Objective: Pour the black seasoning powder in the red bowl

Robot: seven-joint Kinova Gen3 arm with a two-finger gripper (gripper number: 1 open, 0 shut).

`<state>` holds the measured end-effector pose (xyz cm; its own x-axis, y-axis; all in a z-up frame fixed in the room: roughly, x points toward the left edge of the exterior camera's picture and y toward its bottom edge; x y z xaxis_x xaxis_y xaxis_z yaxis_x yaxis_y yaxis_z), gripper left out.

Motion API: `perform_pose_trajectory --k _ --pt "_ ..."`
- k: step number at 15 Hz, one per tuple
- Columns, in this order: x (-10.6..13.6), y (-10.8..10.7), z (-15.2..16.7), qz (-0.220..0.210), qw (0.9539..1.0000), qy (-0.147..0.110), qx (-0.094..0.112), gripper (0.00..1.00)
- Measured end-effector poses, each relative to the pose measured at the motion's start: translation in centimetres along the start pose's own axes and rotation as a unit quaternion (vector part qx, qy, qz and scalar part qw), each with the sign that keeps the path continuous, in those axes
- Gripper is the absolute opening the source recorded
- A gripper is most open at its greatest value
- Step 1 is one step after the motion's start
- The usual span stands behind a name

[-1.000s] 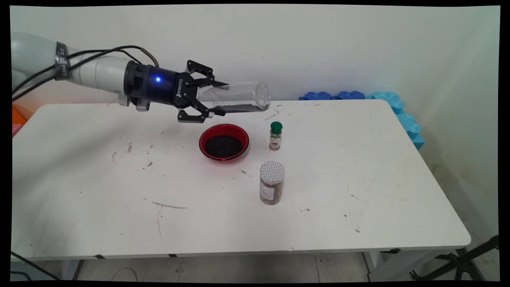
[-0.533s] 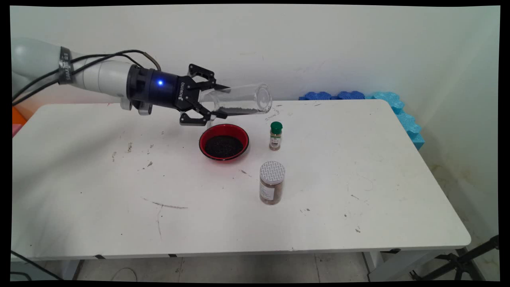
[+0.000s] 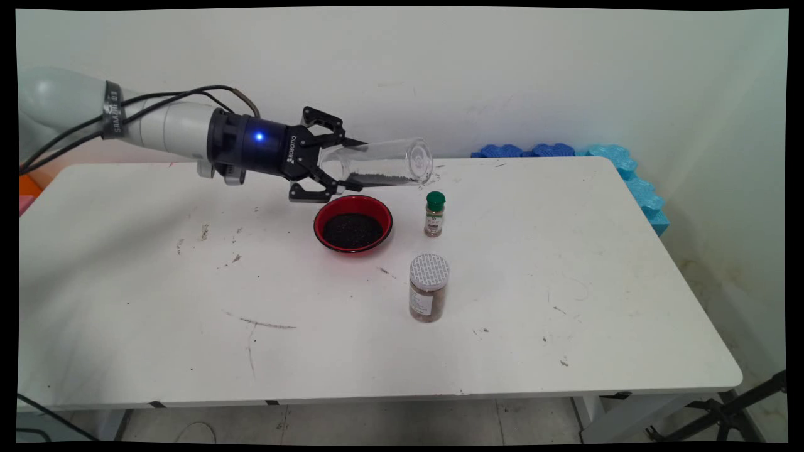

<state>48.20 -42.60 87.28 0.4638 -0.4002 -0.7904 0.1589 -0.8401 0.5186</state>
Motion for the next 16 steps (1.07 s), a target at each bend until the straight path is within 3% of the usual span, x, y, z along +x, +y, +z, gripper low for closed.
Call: perform_pose_trajectory --k 16 --pt "0.3 0.9 1.4 -0.045 0.9982 -0.013 -0.037 0.0"
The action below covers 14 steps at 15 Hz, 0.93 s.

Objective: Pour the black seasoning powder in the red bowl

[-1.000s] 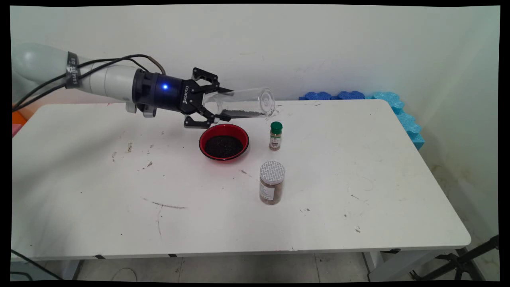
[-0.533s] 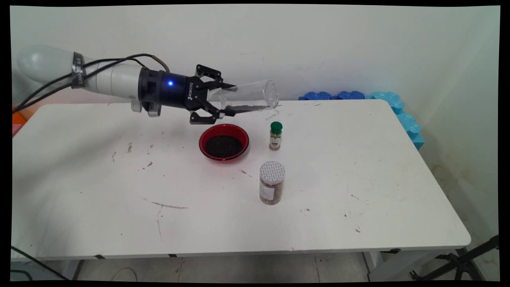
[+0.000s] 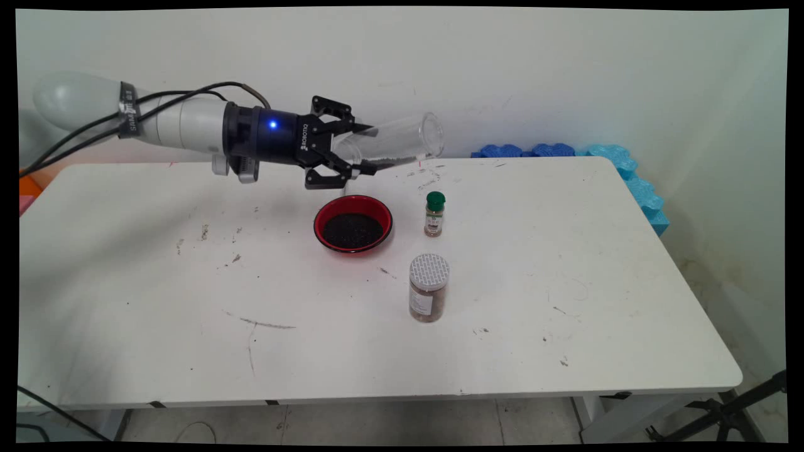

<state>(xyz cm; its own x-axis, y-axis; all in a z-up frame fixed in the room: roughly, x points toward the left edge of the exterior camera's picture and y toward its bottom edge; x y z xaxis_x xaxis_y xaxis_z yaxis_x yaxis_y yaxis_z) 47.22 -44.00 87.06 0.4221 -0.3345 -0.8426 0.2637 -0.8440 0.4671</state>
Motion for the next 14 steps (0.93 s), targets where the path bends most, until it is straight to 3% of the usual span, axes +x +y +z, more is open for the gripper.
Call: perform_pose_trajectory --k 10,14 --pt "0.24 0.14 0.22 0.004 1.0 -0.003 -0.005 0.0" --pt "0.62 0.17 0.2 0.067 0.9977 0.001 0.008 0.0"
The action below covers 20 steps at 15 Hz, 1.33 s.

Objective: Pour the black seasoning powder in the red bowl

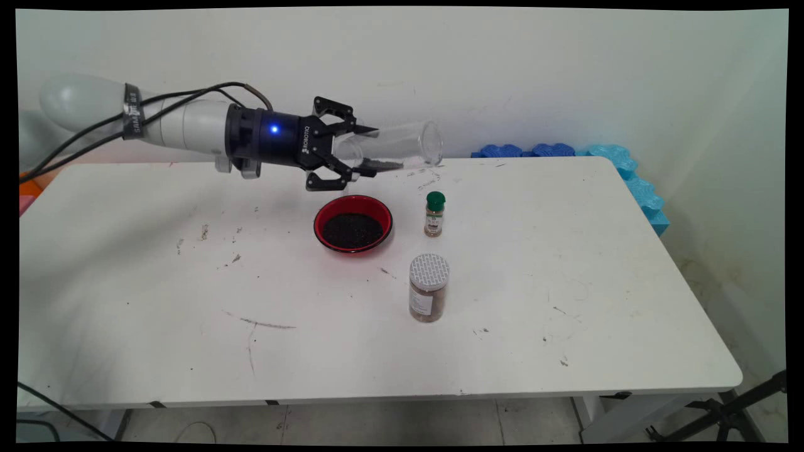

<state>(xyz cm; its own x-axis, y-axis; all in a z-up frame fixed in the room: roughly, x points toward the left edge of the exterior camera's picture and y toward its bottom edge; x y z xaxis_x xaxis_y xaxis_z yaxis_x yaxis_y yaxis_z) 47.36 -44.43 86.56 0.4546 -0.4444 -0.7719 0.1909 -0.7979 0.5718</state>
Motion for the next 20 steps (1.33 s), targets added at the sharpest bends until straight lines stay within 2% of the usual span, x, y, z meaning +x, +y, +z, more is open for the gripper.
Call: perform_pose_trajectory --k 4,6,9,14,18,19,20 --pt "0.2 0.3 0.0 0.083 0.9964 0.006 0.012 0.0" --pt "0.3 0.6 0.1 0.125 0.9919 0.009 0.017 0.0" --pt "0.5 0.9 0.0 0.187 0.982 0.013 0.026 0.0" --pt "0.3 1.6 -0.1 0.28 0.9591 0.019 0.039 0.0" --pt "-0.3 2.3 -0.4 0.345 0.9369 0.022 0.05 0.0" --pt "-0.4 2.4 -0.5 0.355 0.9334 0.022 0.051 0.0" --pt "-0.7 2.6 -0.6 0.368 0.9278 0.023 0.055 0.0"
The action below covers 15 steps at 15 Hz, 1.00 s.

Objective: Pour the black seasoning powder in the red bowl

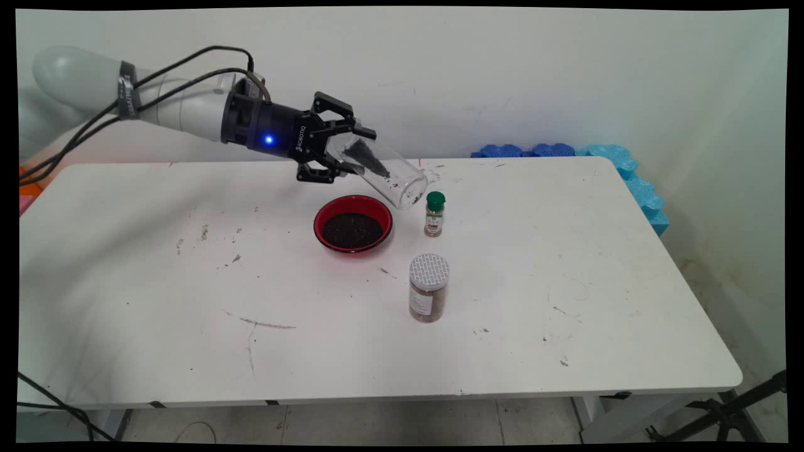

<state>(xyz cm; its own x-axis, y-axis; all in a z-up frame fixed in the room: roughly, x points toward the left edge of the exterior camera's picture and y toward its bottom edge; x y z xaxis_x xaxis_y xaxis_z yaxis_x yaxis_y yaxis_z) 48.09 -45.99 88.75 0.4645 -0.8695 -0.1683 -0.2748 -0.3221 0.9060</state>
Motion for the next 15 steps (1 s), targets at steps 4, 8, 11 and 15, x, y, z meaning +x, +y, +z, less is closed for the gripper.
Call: perform_pose_trajectory --k 4,8,11,15 --pt "-0.3 1.4 -0.8 0.083 0.9963 -0.003 0.018 0.0" --pt "-0.8 2.7 -1.5 0.185 0.9823 -0.008 0.029 0.0" --pt "-1.2 3.7 -1.9 0.243 0.9695 -0.007 0.031 0.0" --pt "-2.4 5.6 -2.6 0.352 0.9353 -0.013 0.035 0.0"
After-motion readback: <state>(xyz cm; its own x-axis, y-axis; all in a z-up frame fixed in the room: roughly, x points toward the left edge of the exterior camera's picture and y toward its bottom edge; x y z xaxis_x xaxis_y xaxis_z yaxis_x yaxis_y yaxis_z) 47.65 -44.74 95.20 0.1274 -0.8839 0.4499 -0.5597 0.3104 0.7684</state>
